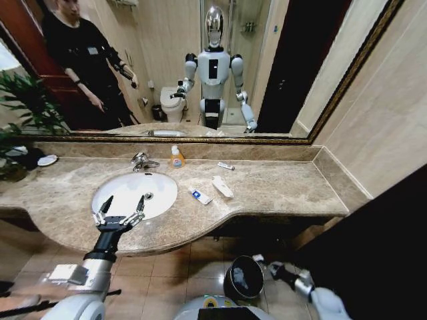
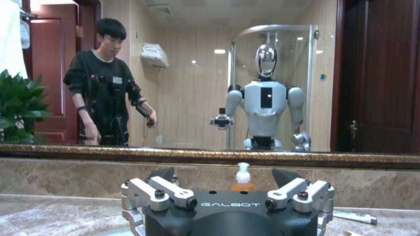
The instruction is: Pick up the trash from the sink and place it in the trash bin.
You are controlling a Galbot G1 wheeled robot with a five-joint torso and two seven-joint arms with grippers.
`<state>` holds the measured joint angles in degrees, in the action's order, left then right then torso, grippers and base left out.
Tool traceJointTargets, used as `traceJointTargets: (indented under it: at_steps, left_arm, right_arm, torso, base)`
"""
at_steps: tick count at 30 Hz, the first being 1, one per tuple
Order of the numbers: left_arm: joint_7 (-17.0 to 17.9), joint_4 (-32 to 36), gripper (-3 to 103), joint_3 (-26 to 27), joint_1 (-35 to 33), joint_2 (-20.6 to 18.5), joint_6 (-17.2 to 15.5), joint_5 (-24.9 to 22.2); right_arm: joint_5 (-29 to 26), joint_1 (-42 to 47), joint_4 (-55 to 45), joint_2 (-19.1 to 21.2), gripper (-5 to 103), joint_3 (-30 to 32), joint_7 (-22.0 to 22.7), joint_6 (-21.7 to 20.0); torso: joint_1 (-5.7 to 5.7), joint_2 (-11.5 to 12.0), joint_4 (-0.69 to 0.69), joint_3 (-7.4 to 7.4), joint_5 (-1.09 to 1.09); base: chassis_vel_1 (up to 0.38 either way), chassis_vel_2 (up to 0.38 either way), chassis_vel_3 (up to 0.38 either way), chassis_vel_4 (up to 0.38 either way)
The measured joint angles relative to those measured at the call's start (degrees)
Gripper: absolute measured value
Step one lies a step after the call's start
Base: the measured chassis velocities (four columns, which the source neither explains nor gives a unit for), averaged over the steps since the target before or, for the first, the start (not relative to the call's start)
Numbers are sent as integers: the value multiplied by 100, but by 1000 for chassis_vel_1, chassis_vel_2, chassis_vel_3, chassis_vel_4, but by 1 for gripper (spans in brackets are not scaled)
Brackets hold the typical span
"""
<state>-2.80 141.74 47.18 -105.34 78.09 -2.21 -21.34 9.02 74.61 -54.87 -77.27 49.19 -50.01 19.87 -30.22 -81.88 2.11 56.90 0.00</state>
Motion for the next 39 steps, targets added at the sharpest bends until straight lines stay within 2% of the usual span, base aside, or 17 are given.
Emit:
traceJointTargets:
  at_steps: [2,5,8,15,17,20,23,26,27,29,30,31,32,35,37,38,39]
  left_arm:
    - [0,0,100,0,0,0,0,0]
    - [0,0,100,-1,0,0,0,0]
    - [0,0,100,0,0,0,0,0]
    - [0,0,100,0,0,0,0,0]
    - [0,0,100,0,0,0,0,0]
    - [0,0,100,0,0,0,0,0]
    - [0,0,100,0,-1,0,0,0]
    - [0,0,100,0,0,0,0,0]
    - [0,0,100,0,0,0,0,0]
    - [0,0,100,0,-1,0,0,0]
    - [0,0,100,0,-1,0,0,0]
    - [0,0,100,0,0,0,0,0]
    - [-1,0,100,0,0,0,0,0]
    - [0,0,100,0,0,0,0,0]
    - [0,0,100,0,-1,0,0,0]
    - [0,0,100,0,-1,0,0,0]
    - [0,0,100,0,0,0,0,0]
  right_arm:
    - [123,-21,90,-14,-2,-8,206,66]
    - [438,-29,189,-73,12,-20,532,37]
    - [548,21,126,-138,17,-29,581,34]
    - [610,158,-164,-233,49,-89,503,-29]
    - [609,164,-175,-237,49,-91,492,-30]
    - [585,195,-239,-260,60,-89,449,-12]
    - [220,250,-420,-212,71,-38,223,107]
    - [-1523,590,-1200,283,87,215,-1796,-97]
    - [-1523,590,-1200,283,87,215,-1796,-97]
    - [-2419,973,-1887,561,97,403,-2570,-438]
    - [-2419,973,-1887,561,97,403,-2570,-438]
    - [-2846,1224,-2350,706,99,500,-2751,-649]
    - [-3286,1531,-2912,858,100,545,-2675,-800]
    - [-3475,1690,-3229,929,100,551,-2522,-863]
    - [-3867,2119,-4516,1117,100,452,-1359,-1144]
    - [-3867,2119,-4516,1117,100,452,-1359,-1144]
    - [-3950,2123,-4950,1156,100,340,-868,-1312]
  torso:
    - [0,0,0,0,-2]
    - [0,0,0,0,-2]
    - [0,0,0,0,-1]
    - [0,0,0,0,-1]
    - [0,0,0,0,-1]
    - [0,0,0,0,0]
    - [0,0,0,0,4]
    - [0,0,0,0,-2]
    - [0,0,0,0,-2]
    - [-1,0,0,0,1]
    - [-1,0,0,0,1]
    - [-1,-1,-1,0,-4]
    - [0,-1,-1,0,-1]
    - [0,0,-1,0,1]
    - [0,-1,-3,0,-3]
    - [0,-1,-3,0,-3]
    - [0,-1,-3,0,0]
  base:
    - [0,0,0,0]
    - [0,0,0,0]
    - [0,0,0,0]
    - [0,0,0,0]
    - [0,0,0,0]
    - [0,0,0,0]
    - [0,0,0,0]
    - [0,0,0,0]
    - [0,0,0,0]
    - [0,0,0,0]
    - [0,0,0,0]
    - [0,0,0,0]
    - [0,0,0,0]
    - [0,0,0,0]
    - [0,0,0,0]
    - [0,0,0,0]
    - [0,0,0,0]
